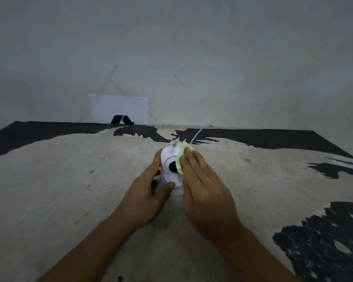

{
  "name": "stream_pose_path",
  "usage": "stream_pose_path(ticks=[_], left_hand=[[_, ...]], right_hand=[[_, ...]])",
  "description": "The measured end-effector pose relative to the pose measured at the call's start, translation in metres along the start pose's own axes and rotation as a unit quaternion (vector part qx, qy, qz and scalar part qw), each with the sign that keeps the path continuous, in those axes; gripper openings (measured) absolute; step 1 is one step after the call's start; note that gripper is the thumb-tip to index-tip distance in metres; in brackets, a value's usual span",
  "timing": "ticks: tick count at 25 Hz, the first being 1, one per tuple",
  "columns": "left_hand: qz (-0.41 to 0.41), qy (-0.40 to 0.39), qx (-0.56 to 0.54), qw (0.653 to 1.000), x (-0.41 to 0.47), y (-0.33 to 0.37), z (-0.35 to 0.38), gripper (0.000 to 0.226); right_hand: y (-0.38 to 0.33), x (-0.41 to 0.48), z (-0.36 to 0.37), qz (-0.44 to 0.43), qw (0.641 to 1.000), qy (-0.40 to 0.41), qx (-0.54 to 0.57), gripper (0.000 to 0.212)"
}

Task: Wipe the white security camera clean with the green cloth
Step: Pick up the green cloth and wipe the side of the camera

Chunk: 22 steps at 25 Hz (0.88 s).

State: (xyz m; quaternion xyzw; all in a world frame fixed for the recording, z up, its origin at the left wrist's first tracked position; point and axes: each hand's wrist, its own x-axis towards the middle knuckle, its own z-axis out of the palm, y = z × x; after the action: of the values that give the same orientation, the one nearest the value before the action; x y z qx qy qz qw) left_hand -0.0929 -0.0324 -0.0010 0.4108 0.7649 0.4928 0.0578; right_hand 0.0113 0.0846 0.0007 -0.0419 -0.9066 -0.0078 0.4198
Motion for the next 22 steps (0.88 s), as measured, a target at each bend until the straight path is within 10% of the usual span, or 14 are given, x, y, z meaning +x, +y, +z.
stream_pose_path(ticks=[22], left_hand=[[0.008, 0.005, -0.013, 1.000, -0.001, 0.002, -0.002, 0.071]], right_hand=[[0.002, 0.009, 0.004, -0.005, 1.000, 0.009, -0.003, 0.047]])
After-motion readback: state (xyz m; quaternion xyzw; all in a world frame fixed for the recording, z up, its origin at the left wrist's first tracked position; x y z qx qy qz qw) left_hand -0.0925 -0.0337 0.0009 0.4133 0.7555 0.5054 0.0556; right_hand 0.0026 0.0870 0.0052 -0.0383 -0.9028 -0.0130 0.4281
